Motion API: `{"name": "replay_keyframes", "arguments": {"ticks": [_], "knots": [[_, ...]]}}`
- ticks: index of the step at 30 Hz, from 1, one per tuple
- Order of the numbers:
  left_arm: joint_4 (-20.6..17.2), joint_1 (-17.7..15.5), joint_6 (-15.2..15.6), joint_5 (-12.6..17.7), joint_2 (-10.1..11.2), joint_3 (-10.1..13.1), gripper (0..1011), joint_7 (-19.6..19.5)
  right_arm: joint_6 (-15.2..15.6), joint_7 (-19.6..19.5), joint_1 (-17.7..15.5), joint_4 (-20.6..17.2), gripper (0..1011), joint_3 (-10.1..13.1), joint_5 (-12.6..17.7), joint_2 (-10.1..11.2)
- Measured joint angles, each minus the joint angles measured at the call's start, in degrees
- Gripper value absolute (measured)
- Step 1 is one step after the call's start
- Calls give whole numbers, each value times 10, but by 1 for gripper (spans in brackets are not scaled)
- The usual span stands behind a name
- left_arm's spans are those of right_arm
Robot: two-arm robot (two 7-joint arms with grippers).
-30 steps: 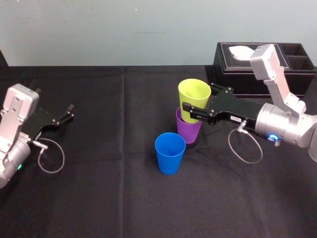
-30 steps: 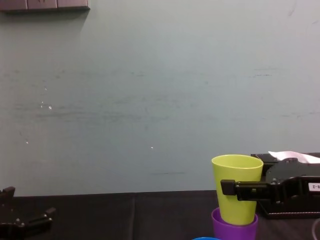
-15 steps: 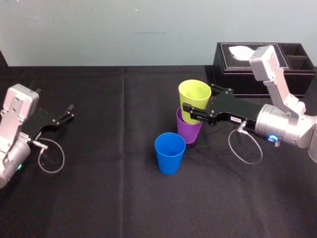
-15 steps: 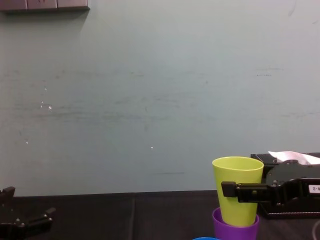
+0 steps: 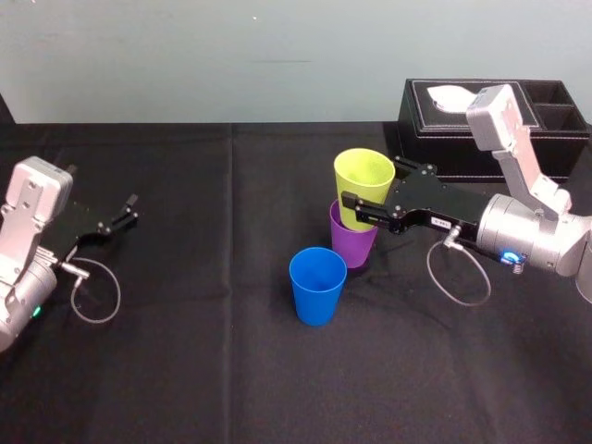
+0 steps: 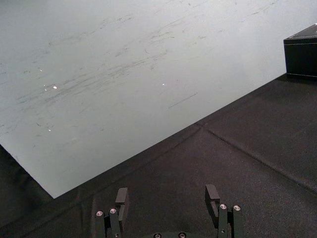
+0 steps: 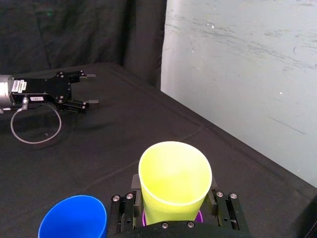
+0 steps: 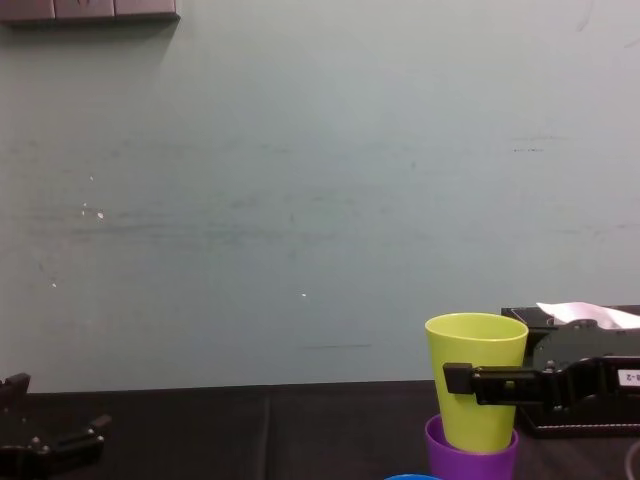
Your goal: Stack the three plastic cups sequentially using one hand.
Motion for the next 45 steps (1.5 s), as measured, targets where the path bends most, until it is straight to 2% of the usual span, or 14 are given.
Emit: {"name": "replay_keyframes", "arguments": {"ticks": [5,16,36,41,45], "knots": [[0,0,0,0,0,0,1011,0,0,0,0,0,739,0,0,0],[0,0,0,0,0,0,1011,0,0,0,0,-1,998,0,1,0],[0,0,0,0,0,0,1011,0,-2,0,-2,-4,1003,1,0,1],[0,0,0,0,0,0,1011,0,-13,0,-20,-28,1003,8,1,16],[0,0,0,0,0,0,1011,0,-22,3,-46,-62,1003,24,13,37]]}}
